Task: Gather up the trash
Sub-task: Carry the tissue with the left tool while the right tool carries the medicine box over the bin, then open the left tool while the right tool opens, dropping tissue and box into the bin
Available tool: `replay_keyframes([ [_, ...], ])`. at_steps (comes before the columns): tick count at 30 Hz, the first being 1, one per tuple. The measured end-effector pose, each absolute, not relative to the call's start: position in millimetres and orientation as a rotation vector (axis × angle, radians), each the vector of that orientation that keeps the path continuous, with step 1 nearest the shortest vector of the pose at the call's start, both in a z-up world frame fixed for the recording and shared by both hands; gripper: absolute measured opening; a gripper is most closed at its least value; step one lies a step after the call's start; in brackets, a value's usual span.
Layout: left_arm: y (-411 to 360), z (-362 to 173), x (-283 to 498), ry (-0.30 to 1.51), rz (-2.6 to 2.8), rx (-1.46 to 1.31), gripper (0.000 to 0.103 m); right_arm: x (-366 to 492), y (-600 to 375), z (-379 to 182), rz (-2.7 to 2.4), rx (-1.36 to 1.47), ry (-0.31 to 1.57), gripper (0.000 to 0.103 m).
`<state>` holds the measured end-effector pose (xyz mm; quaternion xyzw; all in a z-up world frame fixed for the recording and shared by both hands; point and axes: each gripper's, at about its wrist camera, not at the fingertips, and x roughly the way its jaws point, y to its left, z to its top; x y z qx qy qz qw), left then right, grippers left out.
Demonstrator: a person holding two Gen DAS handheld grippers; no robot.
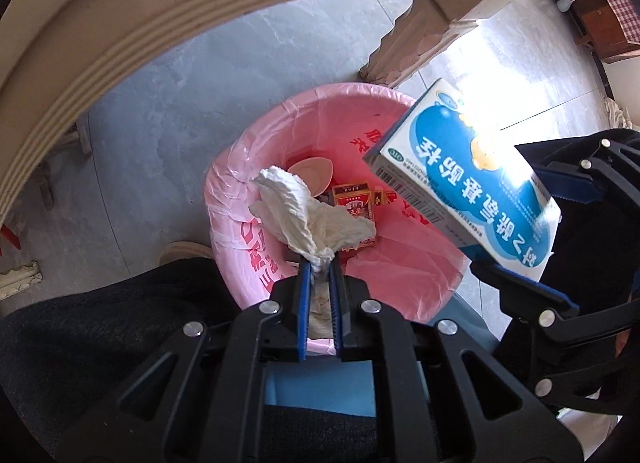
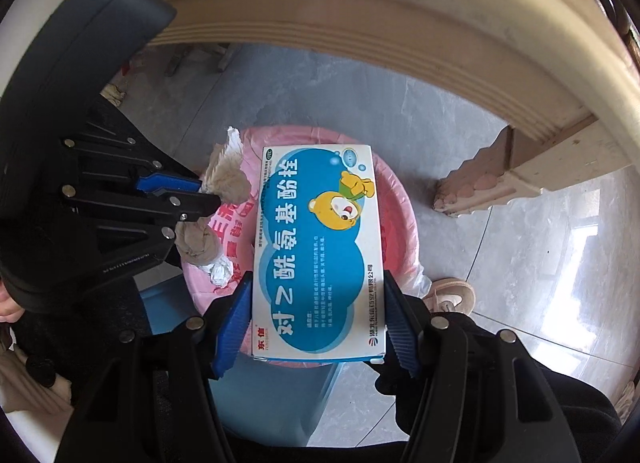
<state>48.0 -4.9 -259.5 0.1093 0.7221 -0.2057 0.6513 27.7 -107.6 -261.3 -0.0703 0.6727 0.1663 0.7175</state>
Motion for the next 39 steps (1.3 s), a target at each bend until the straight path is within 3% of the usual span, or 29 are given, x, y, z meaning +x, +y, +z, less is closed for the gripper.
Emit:
replay_keyframes([
  [17,-1,-342,61,1.813,-0.405,0.218,0.01,28,-100,-353,0.383,-0.115,1.652,0.06],
  [36,-11,-376,61,1.885,-0.39,0.253,0.01,34,-102,-375,0.398,-0.095,1.699,0.06],
  [39,-13,-377,60,1.884,-0.38,0.276,0.023,36,-104,-376,0.396,-0.107,1.696,0.062],
])
